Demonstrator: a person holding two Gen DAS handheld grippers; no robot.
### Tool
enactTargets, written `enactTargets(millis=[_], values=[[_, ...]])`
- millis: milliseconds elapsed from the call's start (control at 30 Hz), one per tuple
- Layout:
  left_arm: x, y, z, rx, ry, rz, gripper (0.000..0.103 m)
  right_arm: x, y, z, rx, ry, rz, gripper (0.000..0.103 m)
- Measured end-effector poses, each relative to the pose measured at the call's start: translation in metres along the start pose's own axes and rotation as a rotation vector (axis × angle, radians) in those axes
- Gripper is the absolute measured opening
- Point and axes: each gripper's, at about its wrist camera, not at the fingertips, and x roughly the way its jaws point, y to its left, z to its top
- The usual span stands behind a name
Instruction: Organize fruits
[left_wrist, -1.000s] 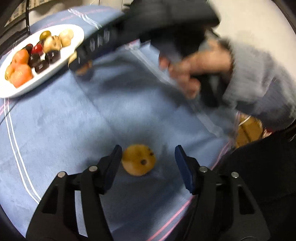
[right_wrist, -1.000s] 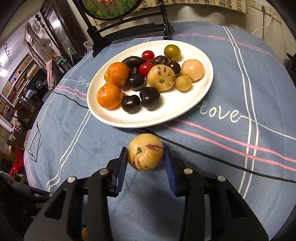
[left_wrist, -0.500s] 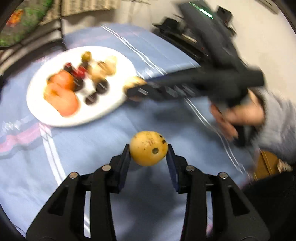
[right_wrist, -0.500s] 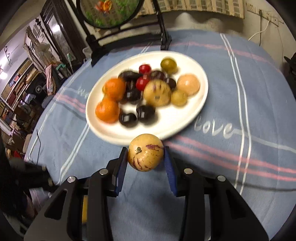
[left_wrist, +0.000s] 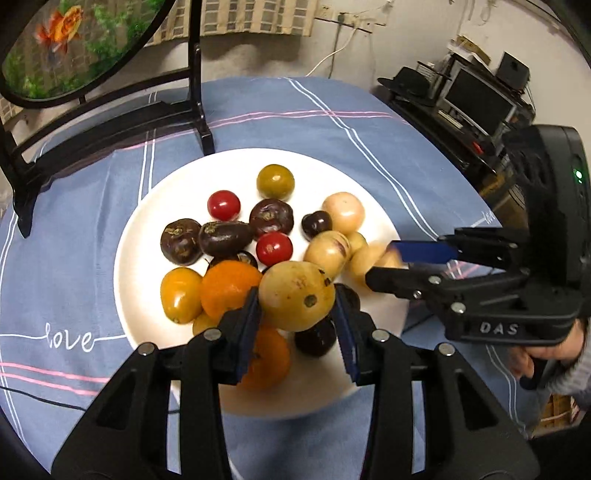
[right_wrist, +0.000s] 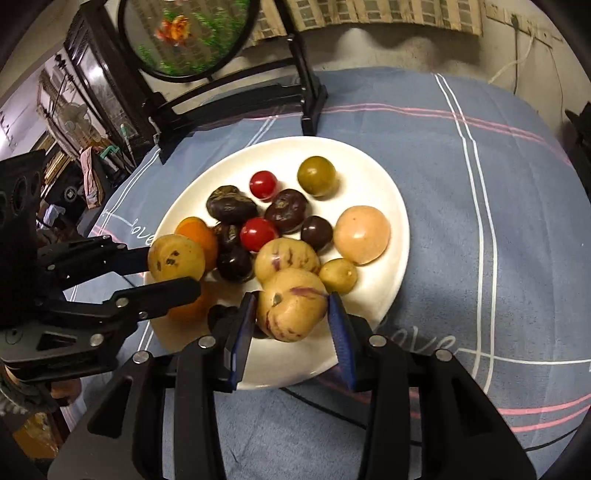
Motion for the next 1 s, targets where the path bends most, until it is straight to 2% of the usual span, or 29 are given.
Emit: enactTargets(millis=[33, 67, 100, 167, 200, 233, 300, 400, 500, 633, 733, 833, 933, 1000], values=[[0.001, -0.002, 0.001, -0.001, -0.004, 0.003, 0.04, 0.0, -0.001, 0.002, 0.005, -0.002, 0.002, 0.052], [0.001, -0.004, 0.002, 0.002, -0.004, 0.01, 0.043, -0.001, -0.003, 0.003, 0.007, -0.01, -0.003, 0.063], [0.002, -0.006, 0.005, 0.002, -0.007, 0.008, 0.049, -0.002, -0.003, 0.005, 0.003, -0.019, -0.01, 0.063], [0.001, -0.006, 0.009, -0.011, -0.012, 0.02, 0.055, -0.004, -0.004, 0.006, 0.001, -0.03, -0.021, 0.063], [0.0, -0.006, 0.012, -0.02, -0.016, 0.023, 0.064, -0.005, -0.007, 0.007, 0.01, -0.032, -0.017, 0.063], [-0.003, -0.007, 0.012, -0.027, -0.022, 0.031, 0.068, -0.006, -0.01, 0.008, 0.02, -0.034, -0.014, 0.063], [-0.009, -0.009, 0.015, -0.038, -0.033, 0.096, 0.085, -0.01, -0.013, 0.007, 0.033, -0.039, -0.014, 0.063], [-0.019, -0.01, 0.015, -0.051, -0.04, 0.143, 0.095, -0.02, -0.011, 0.001, 0.041, -0.046, -0.012, 0.063], [-0.03, -0.009, 0.013, -0.086, -0.036, 0.17, 0.099, -0.035, -0.003, -0.007, 0.044, -0.062, -0.005, 0.063], [-0.046, -0.009, 0.006, -0.144, 0.005, 0.259, 0.101, -0.055, 0.011, -0.023, 0.036, -0.076, 0.015, 0.063], [-0.055, -0.007, 0.001, -0.188, 0.028, 0.271, 0.101, -0.07, 0.023, -0.036, 0.023, -0.089, 0.033, 0.063], [-0.068, -0.007, -0.005, -0.209, 0.006, 0.276, 0.101, -0.083, 0.034, -0.048, 0.008, -0.092, 0.046, 0.063], [-0.077, -0.008, -0.008, -0.237, 0.018, 0.279, 0.101, -0.092, 0.045, -0.06, -0.017, -0.084, 0.057, 0.063], [-0.083, -0.008, -0.009, -0.255, -0.01, 0.274, 0.101, -0.097, 0.051, -0.065, -0.028, -0.082, 0.06, 0.063]])
